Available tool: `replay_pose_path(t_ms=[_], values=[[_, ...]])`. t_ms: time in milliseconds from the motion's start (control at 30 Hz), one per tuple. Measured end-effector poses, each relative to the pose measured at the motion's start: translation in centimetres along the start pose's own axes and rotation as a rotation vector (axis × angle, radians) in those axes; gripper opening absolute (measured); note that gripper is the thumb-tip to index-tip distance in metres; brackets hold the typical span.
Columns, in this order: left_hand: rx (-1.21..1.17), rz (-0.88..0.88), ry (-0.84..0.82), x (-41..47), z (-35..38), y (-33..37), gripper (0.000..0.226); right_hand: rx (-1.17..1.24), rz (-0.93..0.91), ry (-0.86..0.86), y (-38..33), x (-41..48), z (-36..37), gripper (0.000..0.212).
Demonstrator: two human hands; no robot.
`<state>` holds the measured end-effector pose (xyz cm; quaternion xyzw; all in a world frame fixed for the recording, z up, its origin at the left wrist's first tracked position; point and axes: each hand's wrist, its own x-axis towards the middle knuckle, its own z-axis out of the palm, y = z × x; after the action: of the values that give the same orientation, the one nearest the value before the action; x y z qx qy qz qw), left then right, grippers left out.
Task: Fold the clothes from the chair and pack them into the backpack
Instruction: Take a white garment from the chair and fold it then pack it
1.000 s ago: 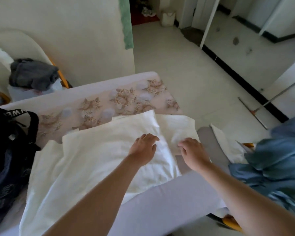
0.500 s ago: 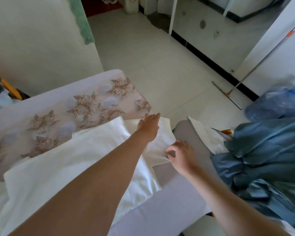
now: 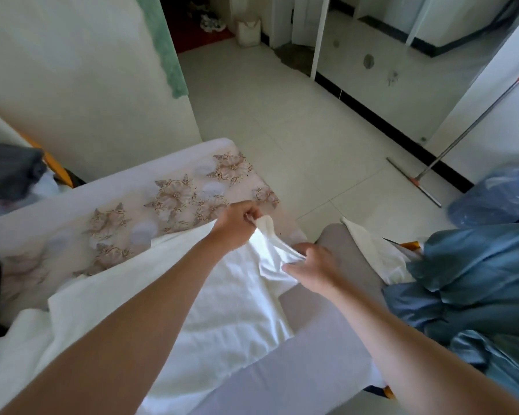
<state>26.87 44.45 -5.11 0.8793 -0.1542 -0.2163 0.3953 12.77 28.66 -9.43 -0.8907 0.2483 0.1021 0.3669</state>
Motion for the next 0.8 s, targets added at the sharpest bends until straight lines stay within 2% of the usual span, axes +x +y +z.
replay_pose_path(t_ms=[100, 200, 267, 333, 400, 433, 500, 567, 667, 733, 800], values=[[-0.055, 0.007, 0.080, -1.8, -3.2, -2.6, 0.030, 0.049, -0.093, -0.066, -2.6, -0.6, 0.2, 0.020], [-0.003, -0.016, 0.067, -3.9, -6.1, -6.7, 0.045, -0.014, -0.205, -0.123, -5.8, -1.7, 0.7, 0.018], [0.249, -0.113, 0.038, -5.2, -7.7, -9.7, 0.053, 0.016, -0.215, -0.330, -7.4, -2.4, 1.6, 0.015], [0.473, -0.196, 0.049, -6.6, -8.7, -11.8, 0.062, 0.039, -0.179, -0.621, -8.1, -2.9, 2.7, 0.027], [0.502, -0.225, 0.146, -7.7, -8.9, -12.6, 0.060, 0.056, -0.133, -0.741, -8.3, -3.2, 3.6, 0.037], [0.486, -0.195, 0.195, -8.2, -8.7, -12.5, 0.054, 0.078, -0.135, -0.712, -8.4, -3.4, 4.1, 0.035], [0.465, -0.063, 0.196, -8.7, -7.4, -12.2, 0.040, -0.008, -0.200, -0.496, -8.1, -3.1, 5.1, 0.025], [0.469, 0.047, 0.046, -8.9, -5.2, -12.0, 0.032, -0.239, -0.264, -0.299, -7.5, -2.7, 6.0, 0.023], [0.691, 0.099, -0.234, -8.9, -2.5, -12.3, 0.059, -0.318, -0.215, -0.342, -5.5, -2.5, 7.2, 0.025], [0.841, 0.090, -0.246, -8.6, -1.6, -13.1, 0.062, -0.269, -0.197, -0.382, -4.5, -2.5, 7.4, 0.019], [0.868, 0.070, -0.149, -7.8, -1.3, -12.6, 0.047, -0.181, -0.181, -0.331, -4.1, -2.2, 7.2, 0.010]])
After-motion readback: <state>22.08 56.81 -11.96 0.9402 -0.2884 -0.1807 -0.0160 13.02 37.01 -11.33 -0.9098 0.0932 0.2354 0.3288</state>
